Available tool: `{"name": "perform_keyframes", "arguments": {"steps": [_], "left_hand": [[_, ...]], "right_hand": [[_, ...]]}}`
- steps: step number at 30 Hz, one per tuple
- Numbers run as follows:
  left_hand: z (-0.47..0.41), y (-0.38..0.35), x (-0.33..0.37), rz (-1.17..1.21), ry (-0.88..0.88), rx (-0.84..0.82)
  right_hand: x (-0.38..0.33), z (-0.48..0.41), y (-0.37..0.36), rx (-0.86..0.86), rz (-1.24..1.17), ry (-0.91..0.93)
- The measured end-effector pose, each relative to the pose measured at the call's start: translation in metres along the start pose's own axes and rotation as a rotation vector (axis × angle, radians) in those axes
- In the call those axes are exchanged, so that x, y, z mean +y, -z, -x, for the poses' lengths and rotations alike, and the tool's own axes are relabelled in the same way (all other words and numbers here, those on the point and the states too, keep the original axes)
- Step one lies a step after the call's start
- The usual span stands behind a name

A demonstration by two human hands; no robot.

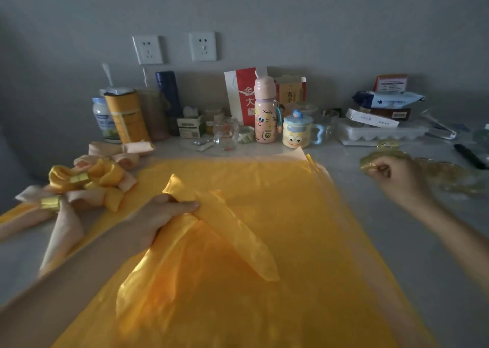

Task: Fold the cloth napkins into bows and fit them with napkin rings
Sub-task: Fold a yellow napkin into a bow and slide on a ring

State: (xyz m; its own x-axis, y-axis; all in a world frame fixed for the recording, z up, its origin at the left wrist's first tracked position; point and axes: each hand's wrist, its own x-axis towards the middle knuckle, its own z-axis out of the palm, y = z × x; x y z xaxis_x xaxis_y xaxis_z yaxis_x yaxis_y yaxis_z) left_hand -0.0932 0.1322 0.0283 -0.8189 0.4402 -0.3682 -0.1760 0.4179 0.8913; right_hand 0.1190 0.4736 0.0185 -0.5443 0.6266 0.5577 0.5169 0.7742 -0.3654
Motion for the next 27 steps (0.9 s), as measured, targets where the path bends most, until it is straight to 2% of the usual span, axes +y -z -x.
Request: {"name": "perform_keyframes", "arguments": {"steps": [3, 6, 9, 11, 13, 15, 18, 22, 27], "left_hand": [[0.010, 0.021, -0.014, -0.082, -0.024, 0.058], [0.018, 0.019, -0.026, -0.361, -0.049, 0.174], [0.025, 0.008, -0.035, -0.668, -0.024, 0.389], [0.032, 0.007, -0.041, -0.924, -0.233, 0.491], [0.033, 0.006, -0.049, -1.094, -0.581, 0.417], [0.034, 0.001, -0.051, -1.095, -0.815, 0.184], [0.043, -0.011, -0.055, -1.024, -0.860, -0.040], [0.045, -0.021, -0.066, -1.031, -0.878, -0.104], [0.043, -0.017, -0.065, -0.995, -0.852, -0.058]], "right_hand": [[-0.082, 0.032, -0.009, -0.072, -0.231, 0.159], [-0.143, 0.065, -0.011, -0.207, -0.400, 0.298], [-0.178, 0.085, -0.014, -0.326, -0.493, 0.340], [-0.193, 0.095, -0.018, -0.369, -0.512, 0.320], [-0.202, 0.101, -0.022, -0.408, -0.511, 0.275], [-0.207, 0.106, -0.025, -0.432, -0.494, 0.225], [-0.204, 0.109, -0.030, -0.448, -0.462, 0.154], [-0.193, 0.114, -0.028, -0.494, -0.443, 0.144], [-0.182, 0.109, -0.009, -0.873, -0.439, 0.079]]}}
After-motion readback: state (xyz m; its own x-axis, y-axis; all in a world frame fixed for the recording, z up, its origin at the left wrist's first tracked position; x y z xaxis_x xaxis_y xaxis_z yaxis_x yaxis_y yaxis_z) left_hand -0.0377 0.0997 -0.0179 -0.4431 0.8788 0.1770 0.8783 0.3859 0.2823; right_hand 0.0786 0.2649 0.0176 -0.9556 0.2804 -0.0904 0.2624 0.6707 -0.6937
